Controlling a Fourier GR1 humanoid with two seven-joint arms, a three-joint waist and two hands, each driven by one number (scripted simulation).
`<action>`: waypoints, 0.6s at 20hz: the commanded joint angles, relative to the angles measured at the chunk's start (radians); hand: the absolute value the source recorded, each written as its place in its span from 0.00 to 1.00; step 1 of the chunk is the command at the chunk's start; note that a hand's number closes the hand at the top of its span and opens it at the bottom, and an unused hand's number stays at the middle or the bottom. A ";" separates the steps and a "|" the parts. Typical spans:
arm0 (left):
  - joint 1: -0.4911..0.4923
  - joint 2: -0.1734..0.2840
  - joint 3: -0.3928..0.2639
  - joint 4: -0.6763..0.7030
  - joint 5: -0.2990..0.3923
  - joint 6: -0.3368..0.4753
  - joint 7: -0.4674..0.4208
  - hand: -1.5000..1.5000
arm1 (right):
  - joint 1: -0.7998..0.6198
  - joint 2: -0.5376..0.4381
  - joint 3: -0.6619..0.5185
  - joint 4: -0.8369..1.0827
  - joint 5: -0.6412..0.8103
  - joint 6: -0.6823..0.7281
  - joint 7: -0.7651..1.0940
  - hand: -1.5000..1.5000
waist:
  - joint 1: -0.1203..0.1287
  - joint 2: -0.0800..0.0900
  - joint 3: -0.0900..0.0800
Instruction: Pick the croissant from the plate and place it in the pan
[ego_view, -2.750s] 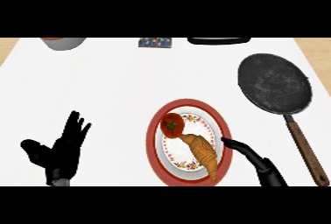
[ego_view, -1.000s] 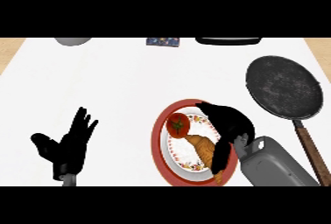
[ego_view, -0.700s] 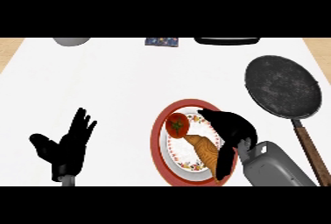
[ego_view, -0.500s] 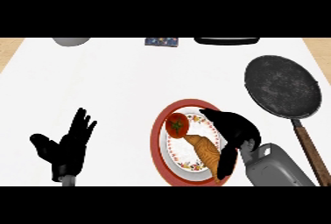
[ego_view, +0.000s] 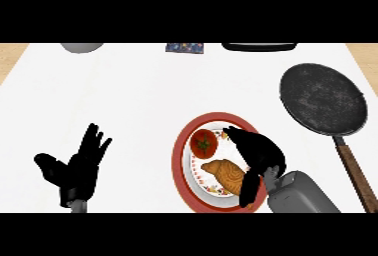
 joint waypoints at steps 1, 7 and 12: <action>0.023 -0.027 -0.023 0.067 -0.021 -0.003 -0.002 0.50 | 0.021 0.002 0.016 0.115 0.086 -0.062 -0.092 0.00 | 0.001 0.007 -0.007; 0.008 -0.026 -0.013 0.039 -0.027 -0.001 0.027 0.50 | 0.003 0.016 0.030 0.148 0.121 -0.103 -0.299 1.00 | 0.003 0.008 -0.006; 0.008 -0.012 0.013 0.005 -0.027 0.004 0.088 0.50 | 0.022 0.083 0.033 0.146 0.201 -0.146 -0.286 1.00 | 0.001 0.006 -0.007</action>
